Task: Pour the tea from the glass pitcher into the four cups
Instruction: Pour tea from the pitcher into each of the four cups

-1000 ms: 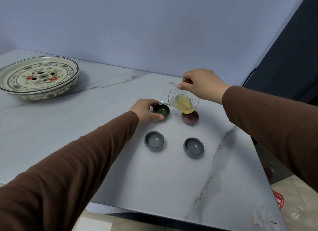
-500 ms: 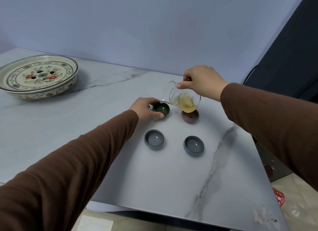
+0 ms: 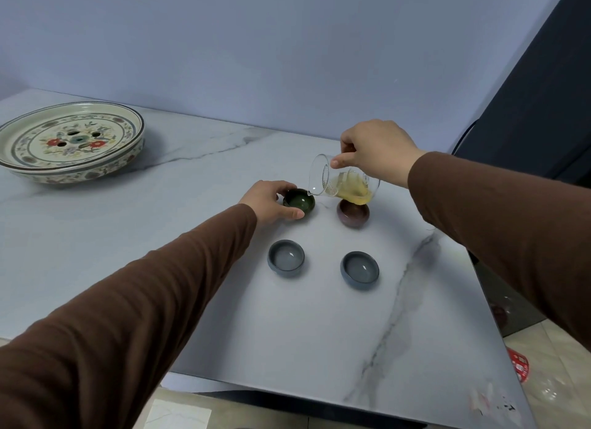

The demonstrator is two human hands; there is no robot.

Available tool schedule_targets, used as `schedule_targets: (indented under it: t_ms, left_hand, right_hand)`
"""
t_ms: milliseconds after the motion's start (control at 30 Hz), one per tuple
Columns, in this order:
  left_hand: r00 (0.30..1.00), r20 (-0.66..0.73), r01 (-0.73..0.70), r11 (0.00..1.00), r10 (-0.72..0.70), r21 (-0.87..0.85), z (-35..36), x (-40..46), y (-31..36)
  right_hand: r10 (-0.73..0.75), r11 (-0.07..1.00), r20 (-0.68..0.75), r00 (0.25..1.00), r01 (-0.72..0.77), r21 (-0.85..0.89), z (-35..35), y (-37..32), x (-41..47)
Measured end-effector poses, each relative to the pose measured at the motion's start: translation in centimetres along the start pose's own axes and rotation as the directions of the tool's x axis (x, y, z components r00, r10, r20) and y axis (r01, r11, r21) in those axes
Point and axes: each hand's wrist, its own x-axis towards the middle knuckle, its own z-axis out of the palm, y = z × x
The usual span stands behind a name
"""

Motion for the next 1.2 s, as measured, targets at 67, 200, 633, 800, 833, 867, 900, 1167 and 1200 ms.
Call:
schedule_targets:
  t_ms: [67,200,633,800,833,867,900,1167,1200]
  left_hand:
    - [1.0,-0.001,0.0,1.0,0.0,-0.007,0.0,0.0,0.0]
    - [1.0,0.001,0.003,1.0,-0.003,-0.012,0.0,0.0,0.0]
    - [1.0,0.003,0.004,1.0,-0.004,0.0,0.0,-0.2,0.2]
    - [1.0,-0.005,0.005,1.0,-0.005,0.007,0.0,-0.3,0.3]
    - [1.0,-0.004,0.005,1.0,-0.005,0.009,0.0,-0.3,0.3]
    - [1.0,-0.003,0.005,1.0,-0.005,0.01,0.0,-0.3,0.3]
    - [1.0,-0.002,0.004,1.0,-0.004,0.011,0.0,-0.3,0.3]
    - [1.0,0.006,0.003,0.999,-0.003,0.04,-0.1,-0.3,0.5]
    - [1.0,0.006,0.003,0.999,-0.003,0.04,-0.1,-0.3,0.5]
  right_hand:
    - [0.002,1.0,0.002,1.0,-0.002,-0.006,0.0,-0.1,0.0]
    - [-0.005,1.0,0.003,1.0,0.005,-0.022,-0.2,-0.3,0.1]
    - [-0.05,0.996,-0.027,0.998,0.048,-0.076,-1.1,-1.3,0.3]
    - [-0.061,0.994,-0.029,0.998,0.058,-0.096,-1.2,-1.5,0.4]
    - [-0.062,0.993,-0.031,0.998,0.059,-0.099,-1.3,-1.5,0.5]
    - [-0.064,0.993,-0.034,0.997,0.06,-0.101,-1.3,-1.6,0.5]
    - [-0.064,0.993,-0.036,0.997,0.06,-0.101,-1.4,-1.6,0.5]
    - [-0.082,0.99,-0.031,0.996,0.077,-0.12,-1.6,-1.8,0.5]
    - [-0.083,0.99,-0.031,0.996,0.079,-0.12,-1.6,-1.9,0.5]
